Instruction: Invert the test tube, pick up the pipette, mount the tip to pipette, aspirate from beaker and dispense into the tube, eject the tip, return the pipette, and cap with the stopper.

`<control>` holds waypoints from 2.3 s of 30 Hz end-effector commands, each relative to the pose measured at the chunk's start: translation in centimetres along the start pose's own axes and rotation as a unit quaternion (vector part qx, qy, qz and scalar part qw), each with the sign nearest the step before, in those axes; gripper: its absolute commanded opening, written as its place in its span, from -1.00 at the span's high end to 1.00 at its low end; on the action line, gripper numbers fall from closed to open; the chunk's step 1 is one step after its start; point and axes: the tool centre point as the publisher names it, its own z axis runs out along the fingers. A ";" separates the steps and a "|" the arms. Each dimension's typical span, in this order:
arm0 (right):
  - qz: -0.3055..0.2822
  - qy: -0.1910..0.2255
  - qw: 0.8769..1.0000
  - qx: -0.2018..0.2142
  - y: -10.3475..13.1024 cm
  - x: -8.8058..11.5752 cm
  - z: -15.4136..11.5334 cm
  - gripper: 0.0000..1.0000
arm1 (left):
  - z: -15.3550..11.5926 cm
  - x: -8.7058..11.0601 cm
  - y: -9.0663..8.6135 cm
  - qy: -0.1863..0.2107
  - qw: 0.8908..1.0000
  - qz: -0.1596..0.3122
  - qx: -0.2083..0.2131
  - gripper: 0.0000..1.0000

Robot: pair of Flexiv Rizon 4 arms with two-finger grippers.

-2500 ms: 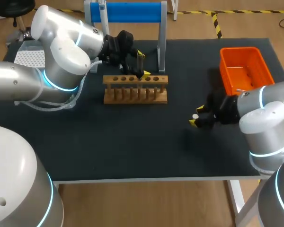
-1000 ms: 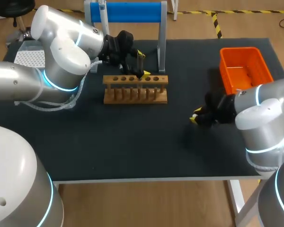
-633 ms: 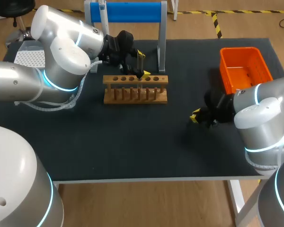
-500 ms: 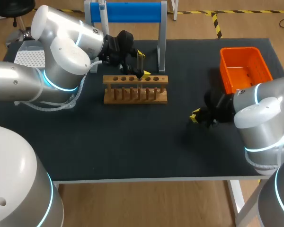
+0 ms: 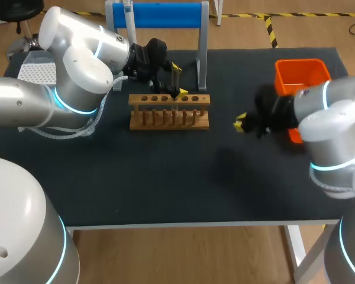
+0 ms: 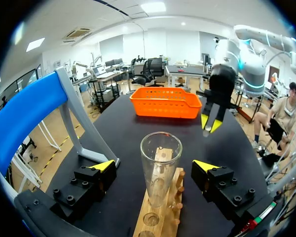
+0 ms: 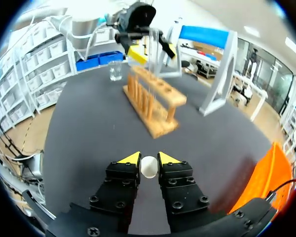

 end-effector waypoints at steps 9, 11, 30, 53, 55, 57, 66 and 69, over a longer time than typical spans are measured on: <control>-0.077 0.082 0.994 0.005 9.2 -1.6 -3.8 1.00 | 0.1 -0.1 0.0 0.001 1.000 0.000 0.000 -1.00; -0.090 0.083 0.992 0.007 10.3 -1.8 -3.7 1.00 | 0.1 -0.1 0.0 0.001 1.000 0.000 0.000 -1.00; -0.143 0.136 0.980 0.010 19.4 -3.0 -0.6 1.00 | 0.1 -0.1 0.0 0.001 1.000 0.000 0.000 -1.00; -0.164 0.154 0.974 0.022 23.0 -3.0 2.5 1.00 | 0.0 0.0 0.1 -0.001 1.000 0.002 -0.006 -1.00; -0.165 0.155 0.974 0.023 23.0 -2.9 2.7 1.00 | -0.1 0.0 0.2 -0.003 1.000 0.003 -0.008 -1.00; -0.166 0.156 0.973 0.025 23.1 -2.9 2.9 1.00 | -0.2 0.0 0.2 -0.004 1.000 0.003 -0.010 -1.00; -0.170 0.160 0.972 0.026 23.4 -2.6 3.5 1.00 | -1.0 -0.1 0.6 -0.015 1.000 0.000 -0.011 -1.00; -0.171 0.162 0.972 0.026 23.5 -2.5 3.6 1.00 | -1.1 -0.1 0.7 -0.017 1.000 -0.001 -0.011 -1.00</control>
